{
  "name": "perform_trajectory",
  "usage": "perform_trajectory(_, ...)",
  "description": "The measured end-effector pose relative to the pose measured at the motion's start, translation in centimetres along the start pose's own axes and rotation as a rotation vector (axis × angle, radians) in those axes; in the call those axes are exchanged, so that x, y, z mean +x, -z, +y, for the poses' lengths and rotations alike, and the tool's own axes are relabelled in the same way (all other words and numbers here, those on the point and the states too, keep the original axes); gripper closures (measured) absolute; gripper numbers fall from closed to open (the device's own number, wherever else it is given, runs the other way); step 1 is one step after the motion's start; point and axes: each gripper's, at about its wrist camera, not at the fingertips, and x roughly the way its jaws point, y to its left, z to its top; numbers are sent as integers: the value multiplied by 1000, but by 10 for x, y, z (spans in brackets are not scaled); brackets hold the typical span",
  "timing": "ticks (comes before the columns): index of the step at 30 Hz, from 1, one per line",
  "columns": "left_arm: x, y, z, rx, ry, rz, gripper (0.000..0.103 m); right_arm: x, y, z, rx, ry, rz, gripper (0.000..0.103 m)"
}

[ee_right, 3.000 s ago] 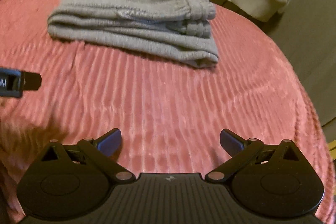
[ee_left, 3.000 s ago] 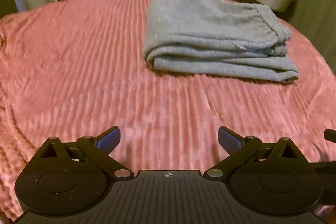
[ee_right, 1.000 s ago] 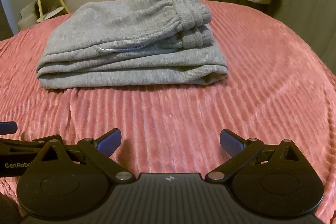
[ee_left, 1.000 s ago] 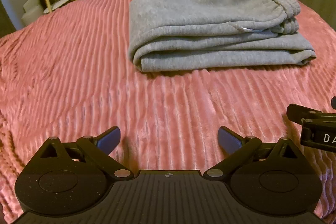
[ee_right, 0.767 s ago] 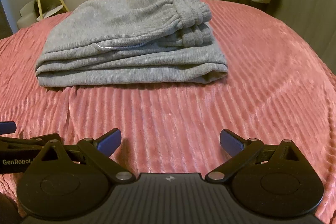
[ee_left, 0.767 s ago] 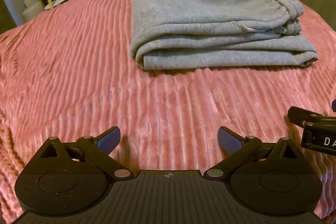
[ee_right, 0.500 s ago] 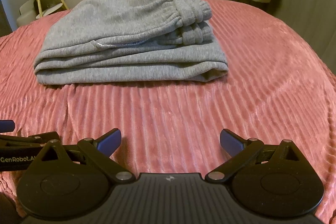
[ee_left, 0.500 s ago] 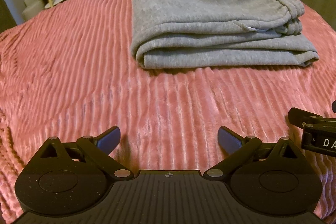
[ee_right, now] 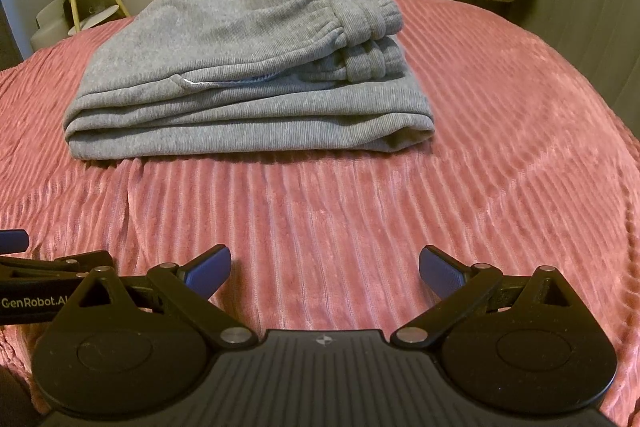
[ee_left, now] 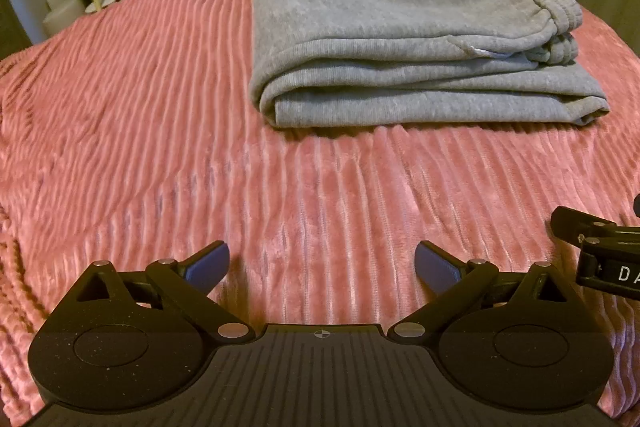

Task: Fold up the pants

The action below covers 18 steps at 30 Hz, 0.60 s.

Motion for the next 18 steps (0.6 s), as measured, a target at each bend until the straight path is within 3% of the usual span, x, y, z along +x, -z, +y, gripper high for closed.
perform_trajectory(18,3,0,0,-1,-3,10,1,2,0,1,-2,-2,12,3)
